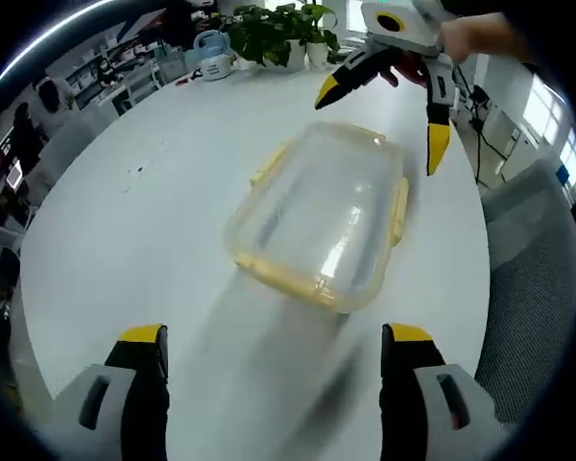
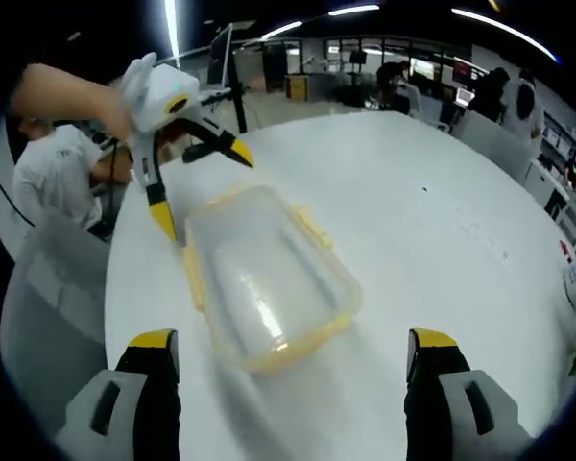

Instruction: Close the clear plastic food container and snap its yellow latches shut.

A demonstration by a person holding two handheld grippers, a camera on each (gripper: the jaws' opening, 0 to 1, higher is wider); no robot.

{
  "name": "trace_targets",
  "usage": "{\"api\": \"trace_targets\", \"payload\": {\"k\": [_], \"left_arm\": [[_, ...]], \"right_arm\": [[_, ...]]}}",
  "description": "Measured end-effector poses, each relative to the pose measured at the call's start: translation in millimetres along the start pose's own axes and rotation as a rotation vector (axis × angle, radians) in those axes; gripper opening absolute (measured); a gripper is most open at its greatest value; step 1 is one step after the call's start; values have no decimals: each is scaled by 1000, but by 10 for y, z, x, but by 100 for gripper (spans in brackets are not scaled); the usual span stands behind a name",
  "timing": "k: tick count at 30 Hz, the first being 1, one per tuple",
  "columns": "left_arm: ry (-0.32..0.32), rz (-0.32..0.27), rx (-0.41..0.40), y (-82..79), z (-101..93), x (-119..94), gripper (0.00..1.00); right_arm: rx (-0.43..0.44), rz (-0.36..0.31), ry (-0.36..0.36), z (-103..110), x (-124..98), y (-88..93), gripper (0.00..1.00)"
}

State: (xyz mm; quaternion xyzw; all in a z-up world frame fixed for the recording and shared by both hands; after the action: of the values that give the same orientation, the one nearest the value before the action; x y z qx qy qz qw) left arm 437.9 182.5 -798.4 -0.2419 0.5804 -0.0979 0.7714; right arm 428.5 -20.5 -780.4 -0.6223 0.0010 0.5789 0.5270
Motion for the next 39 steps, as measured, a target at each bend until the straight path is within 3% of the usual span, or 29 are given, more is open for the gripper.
{"api": "trace_targets", "payload": {"k": [4, 12, 21, 25, 39], "left_arm": [[-7, -39, -79, -4, -43, -16, 94], [-62, -86, -164, 41, -20, -80, 93], [-130, -157, -259, 47, 9, -194, 93], [-155, -190, -320, 77, 4, -250, 92], [-216, -257, -483, 251, 15, -375, 91]], "right_arm": [[36, -43, 7, -12, -41, -27, 100], [148, -122, 24, -59, -126, -79, 98], [167, -158, 54, -59, -190, -29, 97], [206, -218, 72, -61, -255, -102, 96], [280, -259, 92, -65, -343, 12, 95]]}}
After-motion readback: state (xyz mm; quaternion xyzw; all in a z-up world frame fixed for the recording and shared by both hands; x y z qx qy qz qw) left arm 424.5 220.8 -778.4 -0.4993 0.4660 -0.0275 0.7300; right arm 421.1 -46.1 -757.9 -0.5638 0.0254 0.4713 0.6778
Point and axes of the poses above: the point that each gripper's makers call its tool centre point, and the gripper's own axes: x roughly forward along the fingers, z roughly to its left, y roughly out of its underside, the point moved 2 cm from there along -x, roughly backward along the fingers, and after that the axes turned 14 degrees about x, right-handed, at the moved point
